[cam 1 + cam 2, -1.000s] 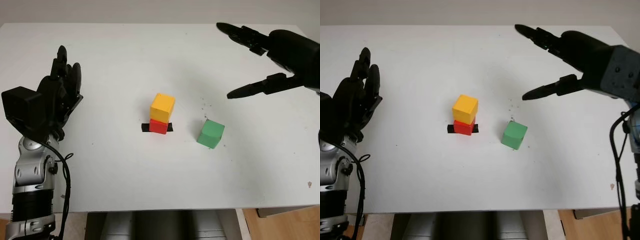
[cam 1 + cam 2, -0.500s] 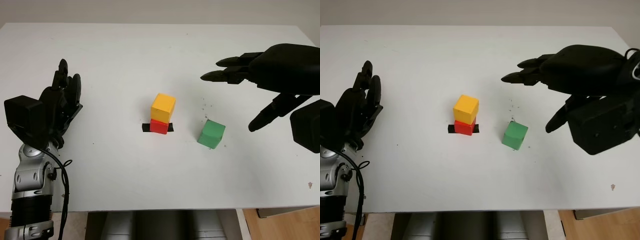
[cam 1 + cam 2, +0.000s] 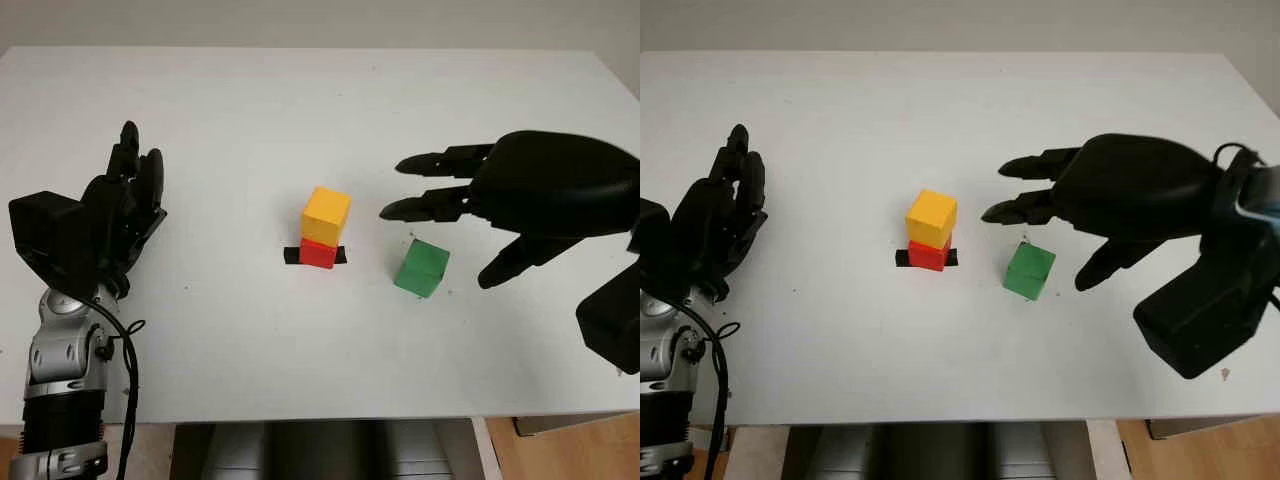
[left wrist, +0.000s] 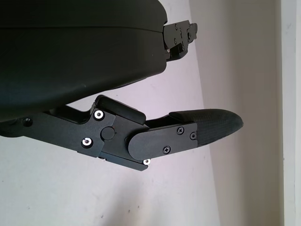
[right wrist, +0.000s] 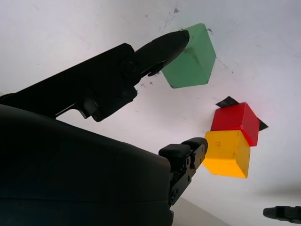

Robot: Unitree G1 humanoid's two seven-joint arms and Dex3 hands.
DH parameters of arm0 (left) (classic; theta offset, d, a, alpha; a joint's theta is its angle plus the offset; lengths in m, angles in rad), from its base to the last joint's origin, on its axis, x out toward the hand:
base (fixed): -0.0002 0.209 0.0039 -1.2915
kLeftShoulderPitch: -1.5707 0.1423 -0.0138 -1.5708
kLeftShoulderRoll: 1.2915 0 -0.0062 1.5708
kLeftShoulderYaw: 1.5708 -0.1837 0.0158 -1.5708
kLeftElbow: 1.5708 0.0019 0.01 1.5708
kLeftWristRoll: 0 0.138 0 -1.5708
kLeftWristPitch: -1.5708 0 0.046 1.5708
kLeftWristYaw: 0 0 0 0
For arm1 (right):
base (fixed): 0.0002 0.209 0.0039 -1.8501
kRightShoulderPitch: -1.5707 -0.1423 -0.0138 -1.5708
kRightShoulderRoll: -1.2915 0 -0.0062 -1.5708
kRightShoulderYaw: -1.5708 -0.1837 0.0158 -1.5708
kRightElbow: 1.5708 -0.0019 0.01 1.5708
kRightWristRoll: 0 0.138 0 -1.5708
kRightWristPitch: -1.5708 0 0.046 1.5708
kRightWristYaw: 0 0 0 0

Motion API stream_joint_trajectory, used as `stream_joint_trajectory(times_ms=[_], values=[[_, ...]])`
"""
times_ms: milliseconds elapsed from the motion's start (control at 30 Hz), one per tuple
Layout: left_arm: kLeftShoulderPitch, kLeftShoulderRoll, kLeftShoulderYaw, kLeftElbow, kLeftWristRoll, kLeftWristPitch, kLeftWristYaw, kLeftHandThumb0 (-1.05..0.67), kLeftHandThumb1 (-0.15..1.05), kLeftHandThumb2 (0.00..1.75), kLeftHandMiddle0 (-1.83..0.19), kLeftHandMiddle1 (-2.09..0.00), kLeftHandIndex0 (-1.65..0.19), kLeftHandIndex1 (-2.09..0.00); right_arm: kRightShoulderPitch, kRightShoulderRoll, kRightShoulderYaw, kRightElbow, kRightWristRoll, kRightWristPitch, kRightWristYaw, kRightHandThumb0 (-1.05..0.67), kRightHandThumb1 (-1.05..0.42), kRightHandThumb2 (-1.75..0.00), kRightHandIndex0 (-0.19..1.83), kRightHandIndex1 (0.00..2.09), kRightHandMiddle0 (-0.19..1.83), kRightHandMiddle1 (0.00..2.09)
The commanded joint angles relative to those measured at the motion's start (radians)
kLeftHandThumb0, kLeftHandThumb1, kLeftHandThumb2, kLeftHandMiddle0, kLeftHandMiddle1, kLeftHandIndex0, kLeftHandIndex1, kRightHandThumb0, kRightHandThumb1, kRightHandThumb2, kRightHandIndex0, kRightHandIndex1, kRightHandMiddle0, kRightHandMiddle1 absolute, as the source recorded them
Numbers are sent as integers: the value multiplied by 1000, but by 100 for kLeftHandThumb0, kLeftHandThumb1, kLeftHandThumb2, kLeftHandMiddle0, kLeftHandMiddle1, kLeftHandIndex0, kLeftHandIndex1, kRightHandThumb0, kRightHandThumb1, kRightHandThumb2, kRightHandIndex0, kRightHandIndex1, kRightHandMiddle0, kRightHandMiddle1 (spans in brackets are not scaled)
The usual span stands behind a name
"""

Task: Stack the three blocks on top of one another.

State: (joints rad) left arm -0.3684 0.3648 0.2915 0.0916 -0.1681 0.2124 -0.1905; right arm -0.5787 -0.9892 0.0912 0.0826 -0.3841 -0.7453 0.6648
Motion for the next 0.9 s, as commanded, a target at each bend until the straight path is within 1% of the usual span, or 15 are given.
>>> stream_joint_trajectory(times_ms=[0, 233, 467, 767, 867], values=[[9, 5, -2, -30, -2, 8, 5, -74, 105, 60, 19, 0, 18, -2, 12, 18, 15, 32, -24, -30, -30, -50, -79, -6, 19, 6, 46, 9], [17, 10, -4, -46, -3, 16, -3, -74, 105, 60, 19, 0, 19, -3, -14, 36, 52, 129, -119, -119, -126, -53, -81, -6, 20, 6, 51, 9], [27, 8, -2, -47, -5, 7, -15, -75, 105, 59, 19, 0, 19, -2, -61, 40, 93, 266, -225, -197, -232, -55, -82, -6, 20, 6, 53, 9], [31, 11, -1, -53, -13, 19, -22, -75, 105, 58, 19, 0, 19, 0, -81, 47, 124, 309, -297, -232, -318, -55, -81, -5, 21, 6, 54, 9], [33, 11, -6, -54, -5, 18, -17, -76, 105, 57, 19, -1, 19, -1, -86, 58, 136, 325, -331, -238, -364, -50, -84, -6, 21, 6, 55, 10]])
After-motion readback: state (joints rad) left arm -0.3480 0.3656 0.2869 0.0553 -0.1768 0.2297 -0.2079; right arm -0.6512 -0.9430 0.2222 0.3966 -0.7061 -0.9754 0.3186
